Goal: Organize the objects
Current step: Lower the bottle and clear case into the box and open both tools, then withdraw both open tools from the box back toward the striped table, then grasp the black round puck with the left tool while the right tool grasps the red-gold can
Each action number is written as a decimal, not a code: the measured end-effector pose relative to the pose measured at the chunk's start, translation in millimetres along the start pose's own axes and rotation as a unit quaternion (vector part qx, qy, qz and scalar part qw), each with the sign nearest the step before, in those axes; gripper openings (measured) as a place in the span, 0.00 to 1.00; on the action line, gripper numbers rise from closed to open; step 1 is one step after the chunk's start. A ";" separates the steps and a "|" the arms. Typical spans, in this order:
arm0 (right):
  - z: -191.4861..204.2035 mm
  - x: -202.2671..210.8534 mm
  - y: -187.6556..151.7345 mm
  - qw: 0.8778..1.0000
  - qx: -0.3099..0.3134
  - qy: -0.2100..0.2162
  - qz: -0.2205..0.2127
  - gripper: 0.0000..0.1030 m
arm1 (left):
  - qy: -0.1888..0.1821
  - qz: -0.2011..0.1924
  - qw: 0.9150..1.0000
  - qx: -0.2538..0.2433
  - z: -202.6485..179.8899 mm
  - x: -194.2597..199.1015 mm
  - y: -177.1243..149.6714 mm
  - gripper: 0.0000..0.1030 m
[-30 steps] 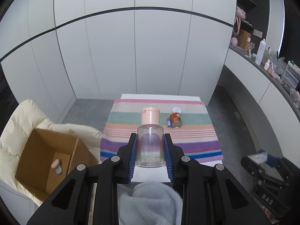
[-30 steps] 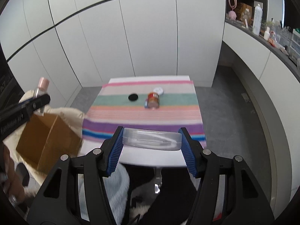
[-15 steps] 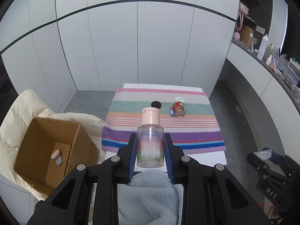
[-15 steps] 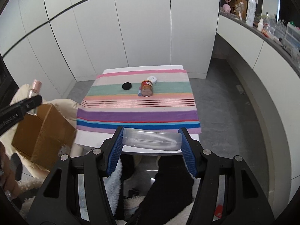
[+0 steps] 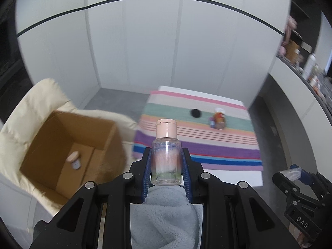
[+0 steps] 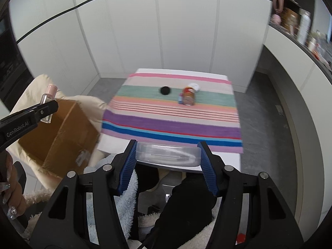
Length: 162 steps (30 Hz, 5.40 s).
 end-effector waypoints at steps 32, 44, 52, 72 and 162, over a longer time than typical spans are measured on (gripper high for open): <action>315.6 -53.4 -25.7 0.940 0.276 0.194 0.045 0.59 | 0.171 0.035 0.961 0.216 234.2 19.0 -85.1 0.27; 345.3 -96.9 -11.0 0.938 0.284 0.187 0.062 0.59 | 0.175 0.052 0.954 0.237 259.4 -21.9 -75.5 0.27; 364.0 -130.9 0.3 0.943 0.291 0.155 0.045 0.98 | 0.191 0.051 0.954 0.227 266.5 -39.7 -68.2 0.91; 347.4 -147.2 6.7 0.949 0.250 0.178 0.075 0.98 | 0.170 0.051 0.957 0.231 262.9 -39.5 -69.4 0.91; -103.1 -299.6 103.6 0.991 -0.113 -0.042 0.054 0.98 | -0.038 0.108 0.993 -0.028 -81.9 -314.4 76.6 0.91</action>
Point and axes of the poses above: each gripper's, at about its wrist camera, not at the fingertips, and x roughly against the way its jaws point, z to its left, y to its top, the point moved 1 cm from there along -x, roughly the way its jaws point, and after that the axes turned 7 degrees about -x, right-handed, at the moved point
